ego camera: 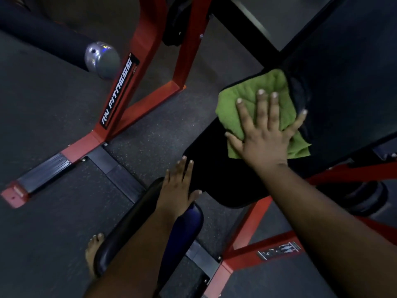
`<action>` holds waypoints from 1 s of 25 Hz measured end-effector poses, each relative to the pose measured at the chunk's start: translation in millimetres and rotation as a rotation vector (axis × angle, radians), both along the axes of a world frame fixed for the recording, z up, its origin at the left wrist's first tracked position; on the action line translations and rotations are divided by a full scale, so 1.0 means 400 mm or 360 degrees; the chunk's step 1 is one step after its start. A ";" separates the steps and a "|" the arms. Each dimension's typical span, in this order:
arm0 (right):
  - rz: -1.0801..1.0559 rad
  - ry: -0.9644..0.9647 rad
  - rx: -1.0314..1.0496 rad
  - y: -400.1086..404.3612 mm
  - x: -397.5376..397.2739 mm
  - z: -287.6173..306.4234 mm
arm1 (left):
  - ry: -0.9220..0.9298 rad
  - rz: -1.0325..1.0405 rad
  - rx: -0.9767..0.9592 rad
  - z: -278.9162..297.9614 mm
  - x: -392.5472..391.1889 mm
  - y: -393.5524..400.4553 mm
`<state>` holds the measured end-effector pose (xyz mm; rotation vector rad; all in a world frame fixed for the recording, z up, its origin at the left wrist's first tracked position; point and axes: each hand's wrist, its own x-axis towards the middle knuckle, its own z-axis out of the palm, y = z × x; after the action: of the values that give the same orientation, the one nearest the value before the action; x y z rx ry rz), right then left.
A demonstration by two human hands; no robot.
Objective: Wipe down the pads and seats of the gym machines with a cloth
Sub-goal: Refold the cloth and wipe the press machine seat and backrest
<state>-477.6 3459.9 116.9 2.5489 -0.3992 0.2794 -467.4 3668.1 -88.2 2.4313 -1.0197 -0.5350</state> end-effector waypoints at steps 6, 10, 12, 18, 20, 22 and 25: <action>0.0315 0.0469 -0.0003 0.135 -0.058 -0.318 | -0.0068 -0.0204 0.0242 -0.097 -0.010 0.148; 0.0566 0.0989 -0.0179 0.146 -0.126 -0.374 | 0.0080 -0.0402 0.0529 -0.110 -0.056 0.236; 0.0742 0.1384 -0.0303 0.130 -0.209 -0.380 | 0.0138 -0.0517 0.0684 -0.093 -0.078 0.265; 0.0312 0.1473 0.0317 0.200 -0.406 -0.343 | 0.0203 -0.0670 0.0923 0.006 -0.107 0.317; -0.0062 0.1327 0.0716 0.280 -0.436 -0.283 | 0.0164 -0.0707 0.0899 0.087 -0.124 0.327; -0.0443 0.1105 0.1043 0.360 -0.474 -0.223 | 0.0149 -0.0756 0.0869 0.166 -0.141 0.327; -0.0892 0.0846 0.1386 0.476 -0.576 -0.142 | 0.0132 -0.0904 0.0820 0.276 -0.169 0.330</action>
<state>-708.1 3650.2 60.3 2.9797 -1.1713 -0.9509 -535.0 3800.1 22.1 2.4783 -1.7186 -1.2030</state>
